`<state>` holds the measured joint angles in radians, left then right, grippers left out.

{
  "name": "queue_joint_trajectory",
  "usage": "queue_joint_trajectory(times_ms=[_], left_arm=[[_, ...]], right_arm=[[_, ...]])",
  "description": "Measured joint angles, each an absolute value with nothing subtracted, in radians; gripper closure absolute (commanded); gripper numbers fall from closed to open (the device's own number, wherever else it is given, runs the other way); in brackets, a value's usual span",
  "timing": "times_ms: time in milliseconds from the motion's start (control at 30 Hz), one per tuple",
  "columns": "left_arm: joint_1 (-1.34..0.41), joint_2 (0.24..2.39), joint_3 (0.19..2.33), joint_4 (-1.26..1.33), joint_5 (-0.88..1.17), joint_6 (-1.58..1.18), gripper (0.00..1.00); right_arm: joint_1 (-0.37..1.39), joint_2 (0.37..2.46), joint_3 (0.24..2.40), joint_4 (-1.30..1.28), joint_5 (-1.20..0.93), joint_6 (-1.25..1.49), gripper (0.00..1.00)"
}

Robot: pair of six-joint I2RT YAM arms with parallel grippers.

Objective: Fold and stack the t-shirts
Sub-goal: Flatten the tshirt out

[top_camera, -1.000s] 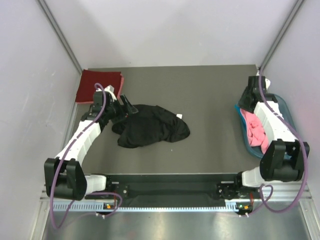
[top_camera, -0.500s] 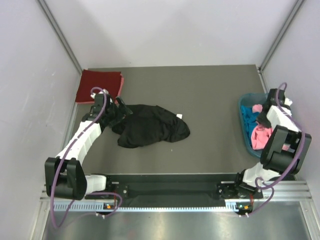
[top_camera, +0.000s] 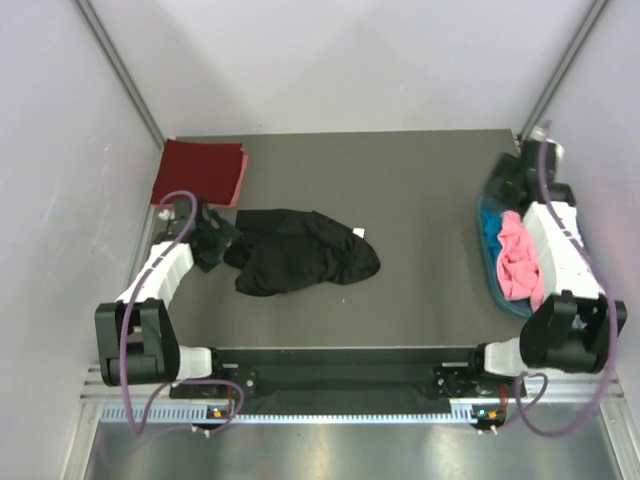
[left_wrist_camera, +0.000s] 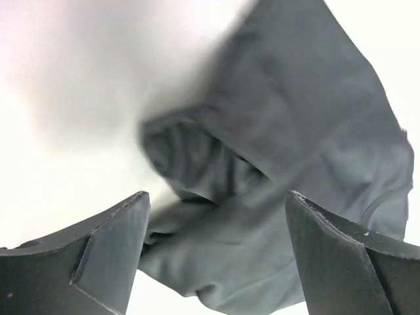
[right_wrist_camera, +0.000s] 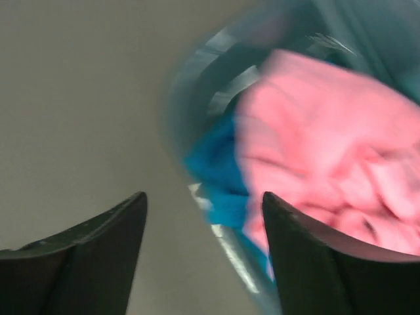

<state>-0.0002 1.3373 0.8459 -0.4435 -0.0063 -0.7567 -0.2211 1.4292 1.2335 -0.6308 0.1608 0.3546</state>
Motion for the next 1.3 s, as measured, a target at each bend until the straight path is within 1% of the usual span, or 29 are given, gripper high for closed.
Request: queue_joint_trajectory(times_ms=[67, 100, 167, 233, 300, 400, 633, 733, 867, 900, 933, 1000, 1033, 1067, 1100, 1133, 1167, 1200, 1300], left_arm=[[0.093, 1.337, 0.823, -0.426, 0.056, -0.765, 0.15], [0.149, 1.338, 0.805, -0.408, 0.099, -0.77, 0.19], [0.246, 1.344, 0.779, -0.386, 0.186, -0.778, 0.23], [0.302, 1.37, 0.772, -0.371, 0.259, -0.779, 0.24], [0.312, 1.4, 0.772, -0.352, 0.312, -0.778, 0.24], [0.309, 1.427, 0.772, -0.346, 0.36, -0.776, 0.24], [0.309, 1.43, 0.737, -0.286, 0.379, -0.78, 0.24], [0.308, 1.448, 0.704, -0.253, 0.4, -0.797, 0.27], [0.301, 1.517, 0.702, -0.215, 0.435, -0.82, 0.39], [0.298, 1.522, 0.703, -0.207, 0.438, -0.82, 0.47], [0.294, 1.525, 0.703, -0.201, 0.438, -0.821, 0.54], [0.289, 1.53, 0.703, -0.195, 0.437, -0.821, 0.67], [0.287, 1.53, 0.703, -0.192, 0.437, -0.821, 0.81], [0.285, 1.53, 0.703, -0.19, 0.437, -0.824, 0.89], [0.282, 1.53, 0.704, -0.188, 0.437, -0.821, 0.97], [0.279, 1.53, 0.707, -0.186, 0.437, -0.819, 1.0], [0.277, 1.53, 0.711, -0.187, 0.437, -0.817, 1.0], [0.274, 1.53, 0.719, -0.187, 0.437, -0.814, 1.0], [0.265, 1.529, 0.752, -0.191, 0.437, -0.81, 1.0]], right_arm=[[-0.085, 1.378, 1.267, -0.604, 0.134, 0.33, 0.23], [-0.002, 1.358, 1.276, -0.579, 0.105, 0.313, 0.23], [0.168, 1.337, 1.279, -0.521, 0.052, 0.279, 0.24], [0.311, 1.352, 1.279, -0.475, -0.017, 0.249, 0.25], [0.404, 1.401, 1.279, -0.427, -0.085, 0.218, 0.26], [0.472, 1.539, 1.308, -0.38, -0.174, 0.168, 0.27], [0.539, 1.896, 1.464, -0.343, -0.297, 0.061, 0.25], [0.547, 2.02, 1.541, -0.332, -0.346, 0.03, 0.25], [0.547, 2.139, 1.635, -0.317, -0.394, 0.01, 0.3], [0.548, 2.159, 1.65, -0.313, -0.406, 0.008, 0.33], [0.55, 2.175, 1.66, -0.31, -0.415, 0.007, 0.37], [0.554, 2.197, 1.677, -0.303, -0.422, 0.003, 0.39], [0.558, 2.207, 1.686, -0.298, -0.423, 0.003, 0.41], [0.561, 2.214, 1.691, -0.294, -0.422, 0.003, 0.43], [0.564, 2.217, 1.692, -0.287, -0.42, 0.003, 0.52], [0.567, 2.219, 1.696, -0.286, -0.419, 0.001, 0.57], [0.569, 2.22, 1.699, -0.28, -0.416, 0.003, 0.64], [0.571, 2.22, 1.704, -0.278, -0.411, 0.01, 0.78], [0.572, 2.22, 1.718, -0.27, -0.402, 0.027, 1.0]])
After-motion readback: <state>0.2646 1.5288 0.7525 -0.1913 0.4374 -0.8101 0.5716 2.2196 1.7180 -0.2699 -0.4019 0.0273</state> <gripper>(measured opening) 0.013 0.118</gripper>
